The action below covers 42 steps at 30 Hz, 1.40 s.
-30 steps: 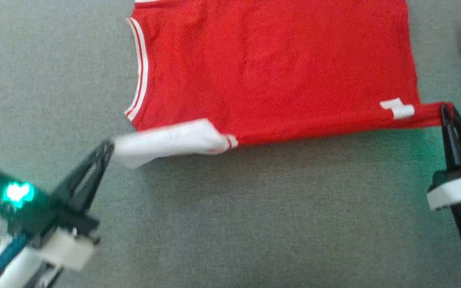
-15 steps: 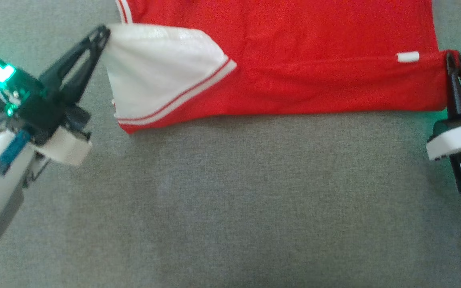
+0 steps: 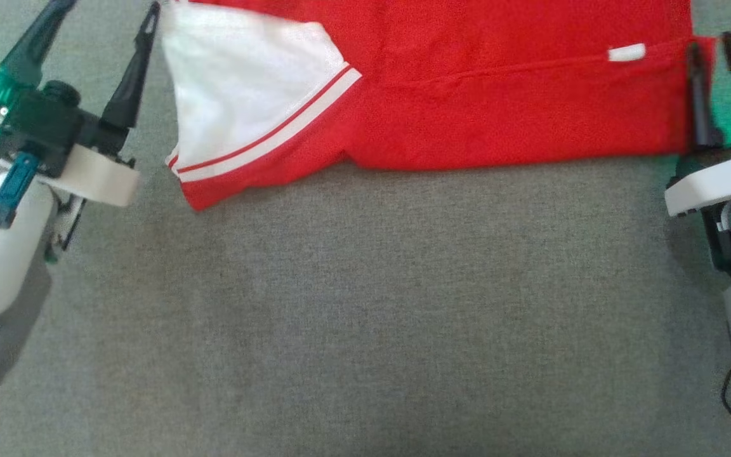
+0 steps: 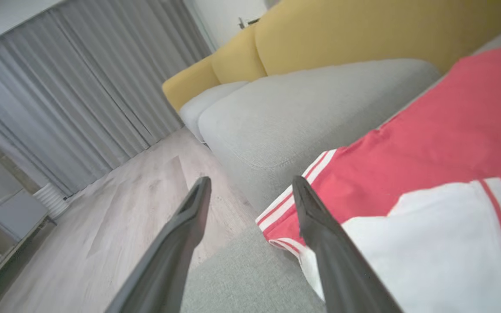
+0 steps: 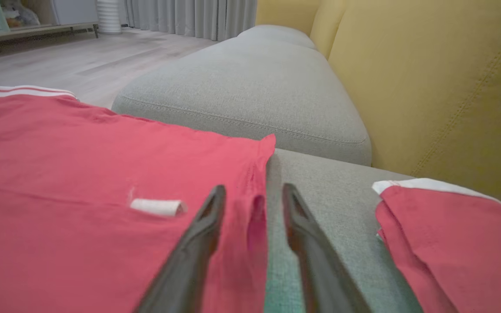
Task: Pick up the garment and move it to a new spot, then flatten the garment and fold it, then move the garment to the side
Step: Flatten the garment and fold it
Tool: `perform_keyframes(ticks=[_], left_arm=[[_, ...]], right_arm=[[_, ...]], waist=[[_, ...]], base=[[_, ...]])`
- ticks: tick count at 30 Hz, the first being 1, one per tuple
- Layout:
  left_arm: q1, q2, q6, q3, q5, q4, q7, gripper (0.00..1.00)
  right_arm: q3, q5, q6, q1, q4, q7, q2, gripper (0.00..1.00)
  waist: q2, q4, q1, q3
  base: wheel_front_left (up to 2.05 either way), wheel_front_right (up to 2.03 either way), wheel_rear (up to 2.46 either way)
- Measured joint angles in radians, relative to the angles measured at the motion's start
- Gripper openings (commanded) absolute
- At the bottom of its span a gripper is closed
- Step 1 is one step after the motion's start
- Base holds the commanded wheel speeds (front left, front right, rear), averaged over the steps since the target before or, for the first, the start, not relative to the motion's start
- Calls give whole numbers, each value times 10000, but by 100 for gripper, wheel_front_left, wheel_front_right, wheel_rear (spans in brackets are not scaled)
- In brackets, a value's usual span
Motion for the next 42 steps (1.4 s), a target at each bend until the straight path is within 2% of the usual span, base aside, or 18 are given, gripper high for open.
perform_keyframes(ticks=[4, 6, 10, 13, 18, 25, 26, 27, 28, 29, 34, 39, 41, 42], left_arm=[[1129, -468, 552, 805, -771, -594, 0, 100], [2119, -807, 644, 1062, -1239, -861, 0, 100], [3981, -1448, 612, 1216, -2125, -1185, 4, 100], [4647, -1749, 468, 1361, -2608, -1210, 8, 100], [4770, -2071, 309, 1457, -3267, -796, 180, 100], [4614, -2092, 50, 1327, -3453, -111, 1103, 100], [4544, -2082, -42, 1289, -3455, -63, 1212, 88], [4454, -2079, -134, 1258, -3465, -27, 1323, 52], [4375, -2077, -209, 1218, -3519, -10, 1407, 33], [4295, -2073, -288, 1147, -3528, 2, 1469, 0], [4270, -1998, -428, 974, -3494, -44, 1469, 0], [4358, -1647, -305, 895, -3150, -341, 1285, 0], [4357, -1429, -219, 878, -2982, -596, 1287, 0], [4357, -1371, -192, 863, -2953, -681, 1289, 0]], right_arm=[[-324, -169, 0, 9, 113, -228, 236, 100], [-439, -242, 0, 50, 138, -307, 314, 100], [-589, -286, 0, 221, 169, -391, 506, 100], [-663, -311, 0, 453, 186, -393, 562, 100], [-717, -311, 0, 591, 230, -422, 669, 100], [-709, -309, 0, 602, 221, -422, 685, 100], [-706, -309, 0, 602, 221, -422, 685, 100], [-704, -309, 0, 603, 222, -422, 685, 100], [-702, -309, 0, 606, 228, -422, 679, 100], [-700, -307, 0, 606, 255, -422, 675, 100], [-640, -96, 0, 641, 732, -249, 671, 100], [-407, 430, 0, 659, 1202, 512, 640, 100], [-201, 878, 0, 662, 1486, 1200, 596, 100], [-121, 1057, 0, 665, 1507, 1419, 587, 89]], waist=[[0, 12, -2, -190], [0, 23, -2, -297], [0, 27, -3, -492], [1, 10, -3, -601], [0, -17, -3, -708], [1, -111, -3, -655], [1, -127, -3, -648], [1, -140, -3, -644], [1, -149, -3, -647], [1, -155, -2, -658], [1, -132, -1, -799], [1, 1, -2, -919], [0, 95, -2, -941], [0, 119, -1, -941]], base=[[0, 0, 0], [0, 0, 0], [0, 0, 0], [0, 0, 0], [0, 0, 0], [0, 0, 0], [0, 0, 0], [0, 0, 0], [0, 0, 0], [0, 0, 0], [0, 0, 0], [0, 0, 0], [0, 0, 0], [0, 0, 0]])
